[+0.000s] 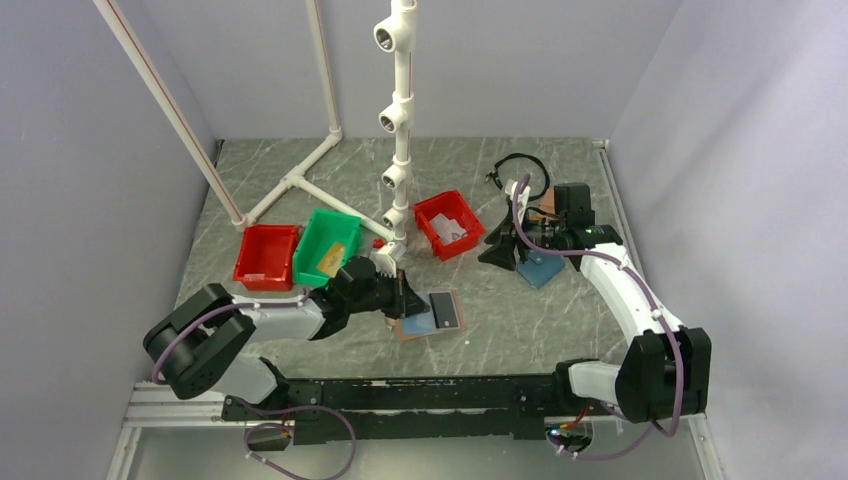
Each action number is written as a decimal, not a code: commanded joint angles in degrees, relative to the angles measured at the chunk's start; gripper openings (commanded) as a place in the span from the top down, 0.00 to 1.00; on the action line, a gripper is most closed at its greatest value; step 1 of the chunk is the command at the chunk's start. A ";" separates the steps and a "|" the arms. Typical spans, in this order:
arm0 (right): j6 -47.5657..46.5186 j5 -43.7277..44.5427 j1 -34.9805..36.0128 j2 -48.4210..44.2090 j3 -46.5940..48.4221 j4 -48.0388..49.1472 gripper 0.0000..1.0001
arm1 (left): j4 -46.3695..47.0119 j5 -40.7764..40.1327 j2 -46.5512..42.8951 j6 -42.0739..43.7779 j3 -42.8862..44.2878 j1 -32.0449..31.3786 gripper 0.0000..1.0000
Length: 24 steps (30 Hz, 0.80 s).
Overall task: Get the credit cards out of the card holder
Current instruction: Place the card holder at the center of the board.
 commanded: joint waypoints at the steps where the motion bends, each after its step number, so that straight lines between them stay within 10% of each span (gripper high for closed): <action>1: -2.43 -0.59 -0.08 0.17 2.29 -0.04 0.44 | 2.63 -1.18 1.50 -2.28 0.68 0.14 1.00; 15: -3.59 -1.51 -0.04 0.41 1.67 -0.39 0.45 | -15.81 -10.40 -2.36 -4.72 1.58 -0.92 0.88; 24: -6.70 -1.22 -0.06 1.10 1.82 -2.36 0.45 | -32.53 -18.67 -16.32 1.43 4.28 -1.31 0.53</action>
